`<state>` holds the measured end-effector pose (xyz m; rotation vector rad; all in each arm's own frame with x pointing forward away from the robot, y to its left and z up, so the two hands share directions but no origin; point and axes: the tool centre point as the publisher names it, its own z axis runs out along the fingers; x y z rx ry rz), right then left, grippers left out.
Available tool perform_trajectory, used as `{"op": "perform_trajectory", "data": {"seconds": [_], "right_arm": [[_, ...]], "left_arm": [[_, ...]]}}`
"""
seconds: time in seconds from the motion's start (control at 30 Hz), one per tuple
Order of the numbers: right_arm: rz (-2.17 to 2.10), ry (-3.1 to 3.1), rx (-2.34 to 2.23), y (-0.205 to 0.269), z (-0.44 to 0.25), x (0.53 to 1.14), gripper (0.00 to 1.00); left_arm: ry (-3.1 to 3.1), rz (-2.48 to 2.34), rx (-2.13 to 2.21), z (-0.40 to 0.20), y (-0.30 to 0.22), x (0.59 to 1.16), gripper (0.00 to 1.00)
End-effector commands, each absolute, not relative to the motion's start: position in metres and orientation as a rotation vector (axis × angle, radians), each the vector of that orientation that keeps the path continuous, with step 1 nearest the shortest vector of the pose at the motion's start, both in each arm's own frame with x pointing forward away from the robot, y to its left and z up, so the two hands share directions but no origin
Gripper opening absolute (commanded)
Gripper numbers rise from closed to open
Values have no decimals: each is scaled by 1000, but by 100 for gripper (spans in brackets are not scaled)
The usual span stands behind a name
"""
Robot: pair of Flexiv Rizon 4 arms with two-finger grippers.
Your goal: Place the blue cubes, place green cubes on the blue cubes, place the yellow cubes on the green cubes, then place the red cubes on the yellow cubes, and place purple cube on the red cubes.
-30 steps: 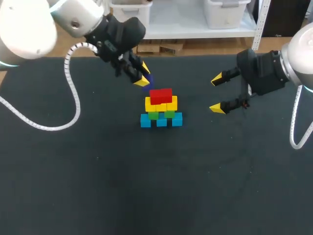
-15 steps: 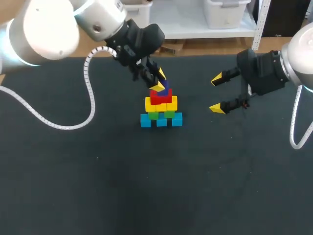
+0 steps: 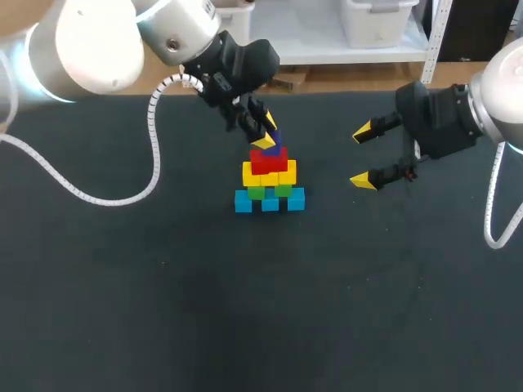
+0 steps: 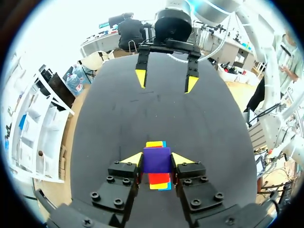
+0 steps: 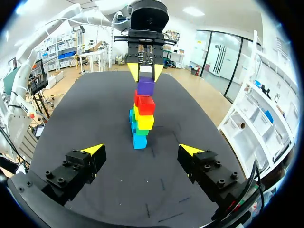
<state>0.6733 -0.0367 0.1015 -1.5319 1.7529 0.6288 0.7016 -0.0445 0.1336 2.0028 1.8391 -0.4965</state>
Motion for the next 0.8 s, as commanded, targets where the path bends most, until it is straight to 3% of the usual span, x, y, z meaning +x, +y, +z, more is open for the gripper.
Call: {"op": "perform_trajectory", "data": {"seconds": [0.03, 0.8], "right_arm": [[631, 1750, -1532, -37, 101, 674, 100], [631, 1750, -1532, -37, 101, 674, 100]], "left_arm": [[1839, -481, 1991, 135, -42, 697, 0], [1859, -492, 1957, 130, -40, 693, 0]]}}
